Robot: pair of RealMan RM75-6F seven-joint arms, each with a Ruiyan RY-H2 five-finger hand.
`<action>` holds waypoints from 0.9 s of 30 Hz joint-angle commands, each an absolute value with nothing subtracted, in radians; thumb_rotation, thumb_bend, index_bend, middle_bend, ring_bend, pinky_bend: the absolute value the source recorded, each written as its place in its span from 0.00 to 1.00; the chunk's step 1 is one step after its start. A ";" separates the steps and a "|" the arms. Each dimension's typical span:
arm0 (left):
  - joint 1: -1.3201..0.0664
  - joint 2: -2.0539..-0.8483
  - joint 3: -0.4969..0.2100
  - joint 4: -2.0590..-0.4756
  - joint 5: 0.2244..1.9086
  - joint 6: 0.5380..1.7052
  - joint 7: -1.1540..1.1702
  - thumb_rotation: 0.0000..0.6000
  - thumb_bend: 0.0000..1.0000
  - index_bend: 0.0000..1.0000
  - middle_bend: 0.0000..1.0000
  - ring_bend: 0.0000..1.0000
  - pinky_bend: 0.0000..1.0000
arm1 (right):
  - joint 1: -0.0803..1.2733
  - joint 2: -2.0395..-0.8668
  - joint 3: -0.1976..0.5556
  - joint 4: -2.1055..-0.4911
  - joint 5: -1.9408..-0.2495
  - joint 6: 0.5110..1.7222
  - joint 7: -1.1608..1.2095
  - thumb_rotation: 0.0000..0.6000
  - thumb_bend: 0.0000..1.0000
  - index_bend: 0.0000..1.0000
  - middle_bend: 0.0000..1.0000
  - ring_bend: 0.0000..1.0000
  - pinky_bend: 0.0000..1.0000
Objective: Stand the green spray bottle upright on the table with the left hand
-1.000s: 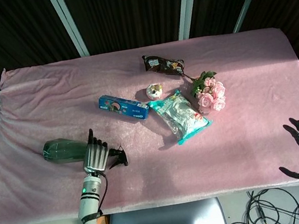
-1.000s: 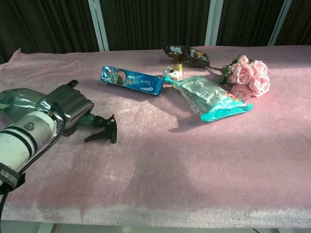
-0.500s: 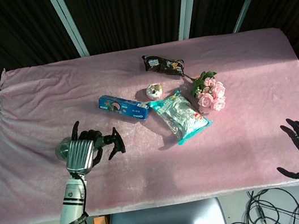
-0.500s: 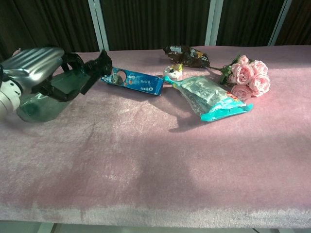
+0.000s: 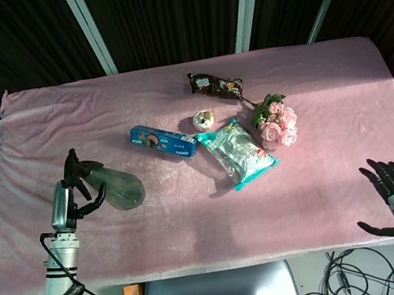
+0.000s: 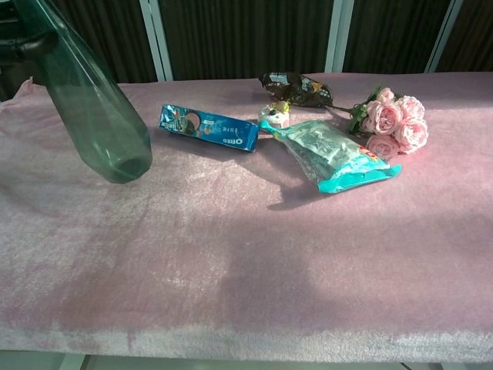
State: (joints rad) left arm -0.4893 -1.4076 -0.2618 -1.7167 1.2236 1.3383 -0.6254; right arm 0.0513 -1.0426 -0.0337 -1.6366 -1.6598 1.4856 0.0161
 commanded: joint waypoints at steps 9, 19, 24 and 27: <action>-0.460 -1.587 -0.210 -1.380 1.410 1.370 -0.719 1.00 0.54 0.73 0.72 0.33 0.00 | 0.054 -1.047 -0.035 -1.640 -1.654 1.478 -0.001 1.00 0.27 0.00 0.00 0.00 0.00; -0.466 -1.593 -0.218 -1.354 1.407 1.336 -0.755 1.00 0.54 0.72 0.71 0.33 0.00 | 0.057 -1.049 -0.034 -1.638 -1.650 1.473 -0.003 1.00 0.27 0.00 0.00 0.00 0.00; -0.468 -1.593 -0.217 -1.337 1.402 1.316 -0.750 1.00 0.50 0.67 0.66 0.29 0.00 | 0.057 -1.051 -0.034 -1.636 -1.647 1.472 -0.006 1.00 0.27 0.00 0.00 0.00 0.00; -0.469 -1.598 -0.215 -1.325 1.405 1.311 -0.749 1.00 0.48 0.63 0.64 0.28 0.00 | 0.057 -1.051 -0.034 -1.637 -1.647 1.473 -0.006 1.00 0.27 0.00 0.00 0.00 0.00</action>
